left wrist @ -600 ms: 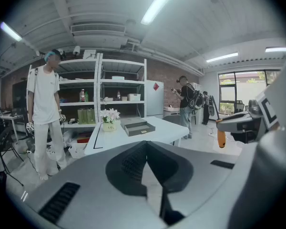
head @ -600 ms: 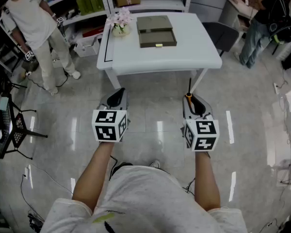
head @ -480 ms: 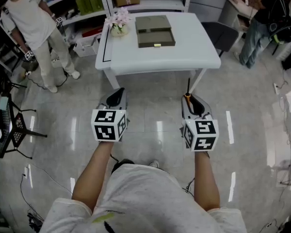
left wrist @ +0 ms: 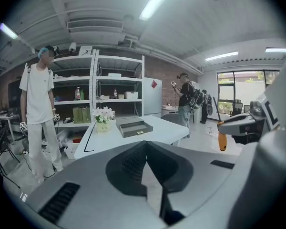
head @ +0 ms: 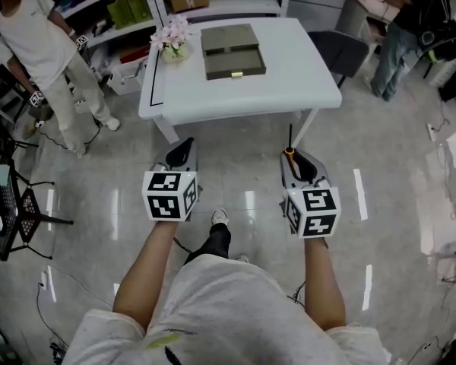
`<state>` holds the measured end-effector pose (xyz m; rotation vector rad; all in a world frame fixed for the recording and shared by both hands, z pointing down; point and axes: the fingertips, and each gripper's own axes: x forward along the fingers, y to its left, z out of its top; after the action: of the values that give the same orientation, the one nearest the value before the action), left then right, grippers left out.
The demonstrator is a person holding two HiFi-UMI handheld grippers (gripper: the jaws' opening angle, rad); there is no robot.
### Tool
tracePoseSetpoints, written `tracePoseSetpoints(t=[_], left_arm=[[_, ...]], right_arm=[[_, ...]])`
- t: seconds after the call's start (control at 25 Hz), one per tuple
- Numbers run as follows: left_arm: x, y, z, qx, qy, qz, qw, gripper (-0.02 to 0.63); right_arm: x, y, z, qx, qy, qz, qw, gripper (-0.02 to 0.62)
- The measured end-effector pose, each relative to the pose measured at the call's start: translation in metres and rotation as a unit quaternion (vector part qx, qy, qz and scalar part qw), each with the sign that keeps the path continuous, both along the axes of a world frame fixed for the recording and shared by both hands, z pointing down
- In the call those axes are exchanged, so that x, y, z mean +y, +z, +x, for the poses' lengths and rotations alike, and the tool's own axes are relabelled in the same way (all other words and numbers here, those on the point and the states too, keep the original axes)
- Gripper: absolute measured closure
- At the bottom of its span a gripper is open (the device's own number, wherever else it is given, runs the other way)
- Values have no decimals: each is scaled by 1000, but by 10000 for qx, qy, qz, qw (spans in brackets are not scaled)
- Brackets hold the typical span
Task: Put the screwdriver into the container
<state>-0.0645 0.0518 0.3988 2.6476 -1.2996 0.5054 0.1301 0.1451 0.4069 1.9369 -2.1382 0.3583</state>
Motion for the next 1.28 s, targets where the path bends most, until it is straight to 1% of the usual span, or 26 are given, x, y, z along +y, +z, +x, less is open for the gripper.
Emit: tracePoseSetpoints(t=[0.2,0.76,1.08,1.28], left_arm=[[-44,9,13,23,111,-36,9999,603],[-196,22,27,-22,413,-286,9987,603],[-250,33,21,-19,528,-440,9976,603],[-274,36,16,53,539,-490,9973,603]], right_arm=[[-37,7,10,66,71,-85,9999,522],[-178,15,17,190,236,-478,9984,522],[-231,22,13,345,229,-708,9966,522],[-256,24,11,558,82,-857,9947,522]])
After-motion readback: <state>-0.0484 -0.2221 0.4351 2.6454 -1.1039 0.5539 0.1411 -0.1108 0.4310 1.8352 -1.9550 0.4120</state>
